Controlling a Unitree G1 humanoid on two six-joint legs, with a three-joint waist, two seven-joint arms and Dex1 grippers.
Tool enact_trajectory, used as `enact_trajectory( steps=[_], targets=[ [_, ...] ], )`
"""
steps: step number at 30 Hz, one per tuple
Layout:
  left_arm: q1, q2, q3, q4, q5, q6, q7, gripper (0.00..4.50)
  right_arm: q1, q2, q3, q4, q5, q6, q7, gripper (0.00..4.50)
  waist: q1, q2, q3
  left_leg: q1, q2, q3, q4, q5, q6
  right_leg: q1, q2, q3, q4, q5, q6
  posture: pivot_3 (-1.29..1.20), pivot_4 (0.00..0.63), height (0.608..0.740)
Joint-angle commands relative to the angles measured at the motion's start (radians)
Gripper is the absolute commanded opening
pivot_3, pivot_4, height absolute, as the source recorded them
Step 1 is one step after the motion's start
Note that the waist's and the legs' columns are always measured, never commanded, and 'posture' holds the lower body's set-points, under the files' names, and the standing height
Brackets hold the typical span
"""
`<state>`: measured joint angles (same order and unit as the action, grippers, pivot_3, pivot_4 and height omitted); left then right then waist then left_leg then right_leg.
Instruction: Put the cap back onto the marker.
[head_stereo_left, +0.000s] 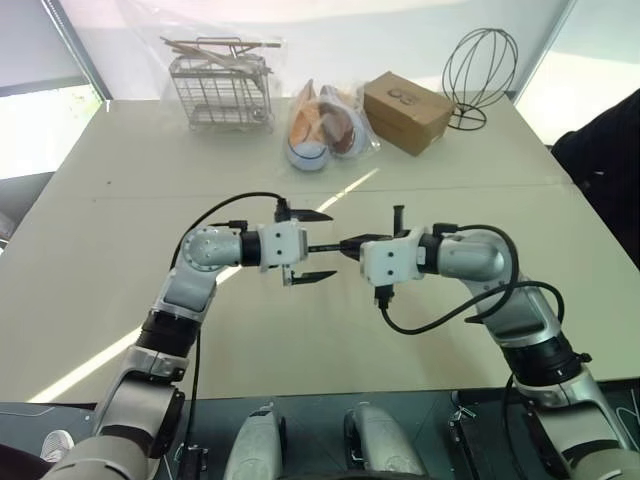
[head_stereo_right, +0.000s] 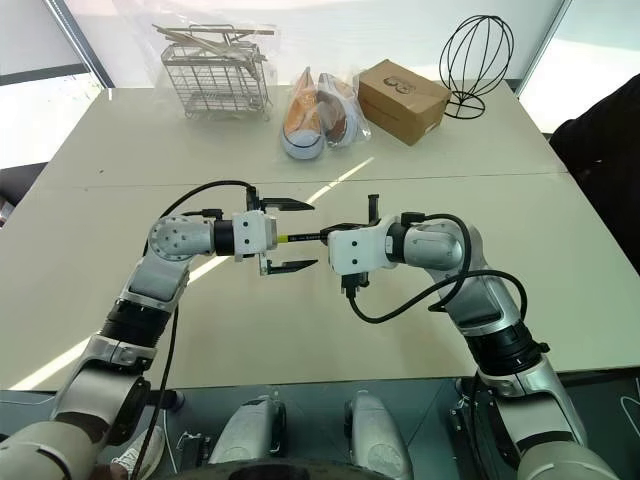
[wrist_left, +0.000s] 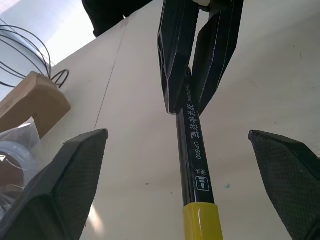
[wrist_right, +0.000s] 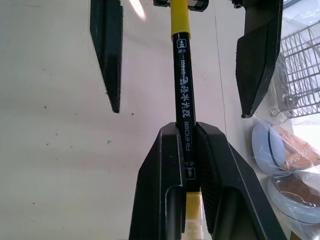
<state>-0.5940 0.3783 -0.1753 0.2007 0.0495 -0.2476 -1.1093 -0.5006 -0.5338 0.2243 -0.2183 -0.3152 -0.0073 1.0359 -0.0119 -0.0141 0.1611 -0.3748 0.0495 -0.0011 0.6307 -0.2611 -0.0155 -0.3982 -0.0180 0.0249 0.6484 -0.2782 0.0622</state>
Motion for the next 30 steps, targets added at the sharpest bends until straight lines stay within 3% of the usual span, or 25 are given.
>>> enact_trajectory(
  steps=[1, 13, 25, 30],
  targets=[
    [-0.018, -0.028, -0.034, -0.094, -0.054, 0.007, 0.015, 4.47, -0.029, 0.023, 0.051, -0.087, 0.059, -0.046, -0.003, 0.00, 0.000, 0.000, 0.000, 0.000, 0.000, 0.000, 0.000, 0.000, 0.000, 0.000, 0.000, 0.000, 0.000, 0.000, 0.000, 0.00, 0.150, 0.740],
    [0.104, 0.135, 0.025, -0.299, -0.166, 0.187, -0.017, 4.47, -0.006, -0.027, 0.036, -0.057, 0.062, -0.055, -0.029, 0.00, -0.001, 0.000, 0.000, 0.000, 0.000, -0.001, 0.000, 0.000, 0.000, 0.000, 0.000, 0.000, 0.000, 0.000, 0.000, 0.00, 0.150, 0.740],
    [0.219, 0.306, 0.055, -0.322, -0.209, 0.140, -0.055, 4.47, -0.015, -0.083, 0.030, 0.018, 0.073, -0.090, -0.064, 0.00, -0.001, 0.000, 0.000, 0.000, 0.001, 0.000, 0.000, 0.000, 0.000, 0.000, 0.000, 0.000, 0.000, -0.001, -0.001, 0.00, 0.150, 0.740],
    [0.230, 0.308, 0.111, -0.320, -0.227, 0.179, 0.024, 4.47, 0.017, -0.098, 0.001, 0.039, 0.083, -0.036, -0.089, 0.00, 0.001, 0.000, 0.000, 0.000, 0.001, 0.000, -0.001, 0.000, 0.000, 0.000, 0.000, 0.000, 0.000, -0.002, -0.003, 0.00, 0.150, 0.740]
  ],
)
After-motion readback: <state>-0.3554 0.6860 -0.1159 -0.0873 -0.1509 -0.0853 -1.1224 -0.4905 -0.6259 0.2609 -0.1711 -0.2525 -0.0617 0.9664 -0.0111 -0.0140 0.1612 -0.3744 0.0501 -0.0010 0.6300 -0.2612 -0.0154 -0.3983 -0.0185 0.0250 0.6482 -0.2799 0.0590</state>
